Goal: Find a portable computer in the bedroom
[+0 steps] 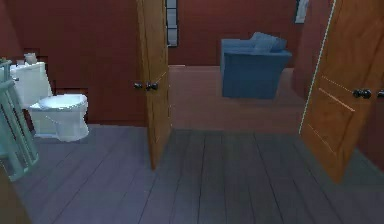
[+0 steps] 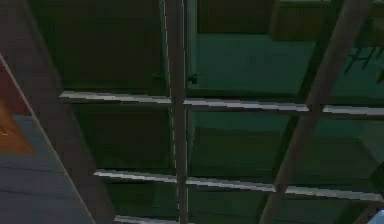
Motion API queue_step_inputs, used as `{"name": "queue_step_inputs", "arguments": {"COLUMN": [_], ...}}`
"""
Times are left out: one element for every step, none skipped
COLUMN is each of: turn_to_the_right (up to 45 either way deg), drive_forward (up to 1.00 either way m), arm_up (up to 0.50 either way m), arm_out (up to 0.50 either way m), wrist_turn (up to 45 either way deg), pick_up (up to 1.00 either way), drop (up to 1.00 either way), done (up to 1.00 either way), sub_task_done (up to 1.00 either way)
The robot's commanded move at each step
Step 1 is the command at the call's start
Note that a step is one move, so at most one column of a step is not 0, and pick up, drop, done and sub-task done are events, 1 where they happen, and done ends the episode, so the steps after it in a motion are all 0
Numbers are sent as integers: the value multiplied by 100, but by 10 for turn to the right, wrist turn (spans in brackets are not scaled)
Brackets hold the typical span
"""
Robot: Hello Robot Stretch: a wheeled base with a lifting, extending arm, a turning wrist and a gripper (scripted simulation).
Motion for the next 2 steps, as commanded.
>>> {"name": "queue_step_inputs", "arguments": {"turn_to_the_right": [0, 0], "drive_forward": [100, 80], "arm_up": [0, 0], "arm_out": [0, 0], "wrist_turn": [0, 0], "pick_up": [0, 0], "drop": [0, 0], "done": [0, 0], "sub_task_done": [0, 0]}}
